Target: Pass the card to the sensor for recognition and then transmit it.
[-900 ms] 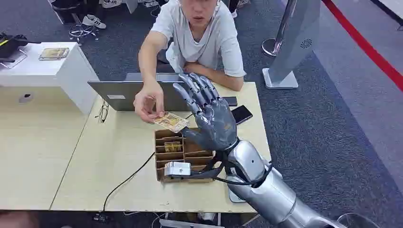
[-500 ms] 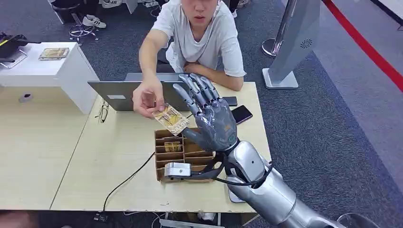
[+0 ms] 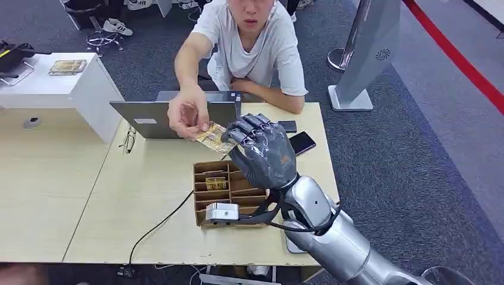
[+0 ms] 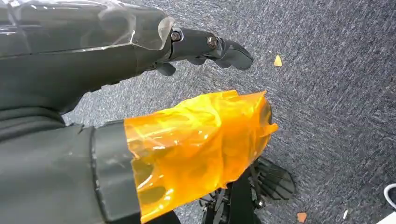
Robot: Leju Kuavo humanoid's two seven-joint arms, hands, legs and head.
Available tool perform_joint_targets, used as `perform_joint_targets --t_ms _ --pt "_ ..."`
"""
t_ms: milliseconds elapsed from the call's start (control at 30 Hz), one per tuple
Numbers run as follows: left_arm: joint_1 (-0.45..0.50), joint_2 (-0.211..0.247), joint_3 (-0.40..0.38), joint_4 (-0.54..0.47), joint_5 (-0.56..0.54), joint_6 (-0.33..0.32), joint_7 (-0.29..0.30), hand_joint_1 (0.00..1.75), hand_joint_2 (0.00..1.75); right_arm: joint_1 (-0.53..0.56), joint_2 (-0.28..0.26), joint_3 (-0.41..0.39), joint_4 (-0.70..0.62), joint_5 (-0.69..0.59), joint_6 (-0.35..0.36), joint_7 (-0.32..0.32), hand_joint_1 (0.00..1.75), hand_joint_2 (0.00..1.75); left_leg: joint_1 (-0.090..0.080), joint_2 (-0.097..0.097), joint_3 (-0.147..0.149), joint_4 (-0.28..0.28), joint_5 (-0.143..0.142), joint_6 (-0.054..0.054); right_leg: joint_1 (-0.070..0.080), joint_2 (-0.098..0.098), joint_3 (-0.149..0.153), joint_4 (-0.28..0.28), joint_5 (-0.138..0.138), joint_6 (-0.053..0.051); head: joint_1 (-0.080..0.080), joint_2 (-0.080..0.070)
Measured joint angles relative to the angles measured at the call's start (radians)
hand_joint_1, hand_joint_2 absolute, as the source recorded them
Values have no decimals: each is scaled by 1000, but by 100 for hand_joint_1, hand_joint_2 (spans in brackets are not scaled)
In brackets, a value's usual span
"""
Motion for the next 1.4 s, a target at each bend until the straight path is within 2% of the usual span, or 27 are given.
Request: perform_joint_targets --t_ms 300,500,600,900,1033,1167,1400 --pt "0 0 -1 0 -3 -3 0 0 0 0 0 1 0 -20 7 -8 175 175 0 0 0 0 0 0 0 0 0 0 0 0 0 0" --pt "2 0 -1 0 -4 -9 2 0 0 7 4 4 -6 -180 69 -62 175 175 0 0 0 0 0 0 0 0 0 0 0 0 0 0" --pt "3 0 -1 0 -3 -10 2 0 0 14 8 6 -17 -289 123 -90 175 175 0 0 0 0 0 0 0 0 0 0 0 0 0 0" --pt "7 0 4 0 22 -13 -8 0 0 30 9 -1 -48 -798 410 -183 175 175 0 0 0 0 0 0 0 0 0 0 0 0 0 0" --pt "7 0 10 0 29 -7 -13 0 0 41 8 -14 -59 -952 513 -216 175 175 0 0 0 0 0 0 0 0 0 0 0 0 0 0" --pt "6 0 16 0 40 6 -18 0 0 52 5 -20 -72 -1129 647 -238 175 175 0 0 0 0 0 0 0 0 0 0 0 0 0 0" --pt "5 0 23 0 41 8 -19 0 0 58 -2 -25 -84 -1174 679 -241 175 175 0 0 0 0 0 0 0 1 0 0 0 0 0 0"
